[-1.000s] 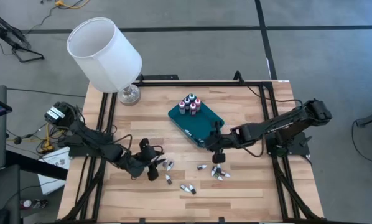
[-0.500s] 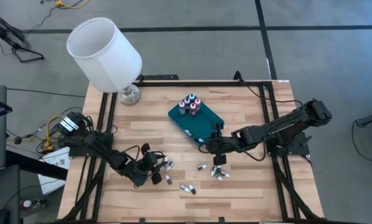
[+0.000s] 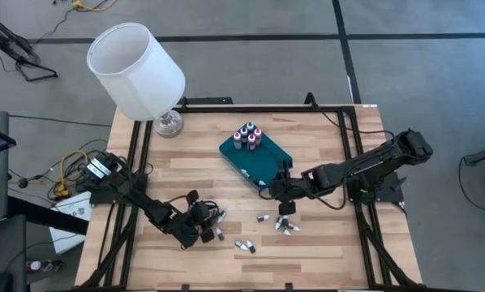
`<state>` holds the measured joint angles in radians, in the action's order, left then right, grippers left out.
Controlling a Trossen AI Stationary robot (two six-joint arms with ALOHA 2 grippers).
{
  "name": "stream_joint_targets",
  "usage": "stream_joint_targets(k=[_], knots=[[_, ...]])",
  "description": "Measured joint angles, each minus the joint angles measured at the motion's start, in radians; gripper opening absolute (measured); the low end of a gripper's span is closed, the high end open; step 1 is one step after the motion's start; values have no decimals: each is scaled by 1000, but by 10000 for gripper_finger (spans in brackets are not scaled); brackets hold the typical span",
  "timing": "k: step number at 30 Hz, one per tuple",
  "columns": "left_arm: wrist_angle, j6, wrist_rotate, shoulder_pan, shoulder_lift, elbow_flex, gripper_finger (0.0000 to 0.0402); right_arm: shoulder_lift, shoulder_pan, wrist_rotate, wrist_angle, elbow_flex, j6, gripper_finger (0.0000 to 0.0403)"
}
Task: Pick & Place food coloring
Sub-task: Put the small violet food coloring bottle into the blue bin
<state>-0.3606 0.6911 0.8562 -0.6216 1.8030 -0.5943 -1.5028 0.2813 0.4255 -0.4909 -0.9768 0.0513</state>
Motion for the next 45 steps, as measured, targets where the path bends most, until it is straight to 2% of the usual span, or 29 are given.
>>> stream_joint_targets(k=[15, 24, 36, 45], knots=[[99, 77, -37, 5, -4, -5, 128, 0, 0, -5, -7, 0, -19, 102], [131, 18, -91, -6, -6, -5, 128, 0, 0, -6, -19, 0, -26, 102], [178, -62, -57, -82, -44, 0, 128, 0, 0, -6, -18, 0, -27, 102], [280, 42, -20, -97, -57, 2, 128, 0, 0, -6, -19, 0, -28, 102]])
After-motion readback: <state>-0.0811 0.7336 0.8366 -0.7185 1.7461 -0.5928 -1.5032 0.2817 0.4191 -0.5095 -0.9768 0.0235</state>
